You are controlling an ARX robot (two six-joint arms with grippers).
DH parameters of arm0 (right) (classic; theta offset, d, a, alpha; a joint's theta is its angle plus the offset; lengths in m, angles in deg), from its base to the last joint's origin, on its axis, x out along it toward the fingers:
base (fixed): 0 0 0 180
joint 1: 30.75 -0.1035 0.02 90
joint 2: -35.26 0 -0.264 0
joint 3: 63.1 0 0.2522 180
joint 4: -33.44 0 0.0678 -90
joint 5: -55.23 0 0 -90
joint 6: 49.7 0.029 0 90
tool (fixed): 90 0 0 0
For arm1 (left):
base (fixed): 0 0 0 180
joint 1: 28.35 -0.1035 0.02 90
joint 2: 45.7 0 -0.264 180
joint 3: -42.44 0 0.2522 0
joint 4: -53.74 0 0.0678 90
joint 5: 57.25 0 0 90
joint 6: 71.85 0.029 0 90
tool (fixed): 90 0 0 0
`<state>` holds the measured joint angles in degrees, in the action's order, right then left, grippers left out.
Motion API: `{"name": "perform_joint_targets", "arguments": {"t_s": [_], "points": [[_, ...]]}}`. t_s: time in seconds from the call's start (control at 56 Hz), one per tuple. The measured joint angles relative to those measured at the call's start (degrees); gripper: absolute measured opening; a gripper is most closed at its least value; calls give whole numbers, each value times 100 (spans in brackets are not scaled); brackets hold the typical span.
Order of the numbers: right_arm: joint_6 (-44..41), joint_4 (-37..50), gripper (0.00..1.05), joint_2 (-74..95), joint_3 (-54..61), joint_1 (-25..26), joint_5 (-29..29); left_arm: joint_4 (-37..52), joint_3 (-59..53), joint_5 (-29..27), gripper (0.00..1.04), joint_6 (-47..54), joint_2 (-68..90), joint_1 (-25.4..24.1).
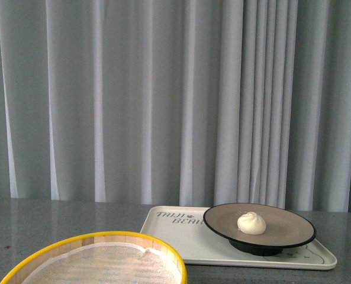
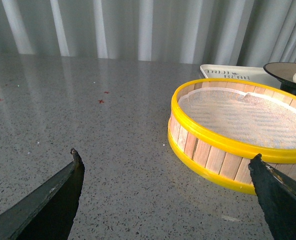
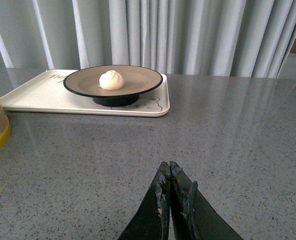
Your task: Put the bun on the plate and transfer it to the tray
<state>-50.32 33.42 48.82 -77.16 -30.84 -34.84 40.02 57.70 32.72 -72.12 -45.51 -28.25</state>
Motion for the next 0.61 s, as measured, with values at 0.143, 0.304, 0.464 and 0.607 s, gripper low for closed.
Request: {"name": "perform_joint_targets", "arguments": {"t_s": [0.143,0.304,0.464,0.607], "points": [[0,-247,2,-247,0,0,0,0,0,2,98,0,0,0],[-2,-1331,2,-1172,-2,2,13,0,0,0,98,0,0,0],[-2,-1366,2,-1331,-2,2,13,0,0,2,98,0,2,0],[0,-1366,36,-1331,-2,2,13,0,0,2,98,0,0,0]]}}
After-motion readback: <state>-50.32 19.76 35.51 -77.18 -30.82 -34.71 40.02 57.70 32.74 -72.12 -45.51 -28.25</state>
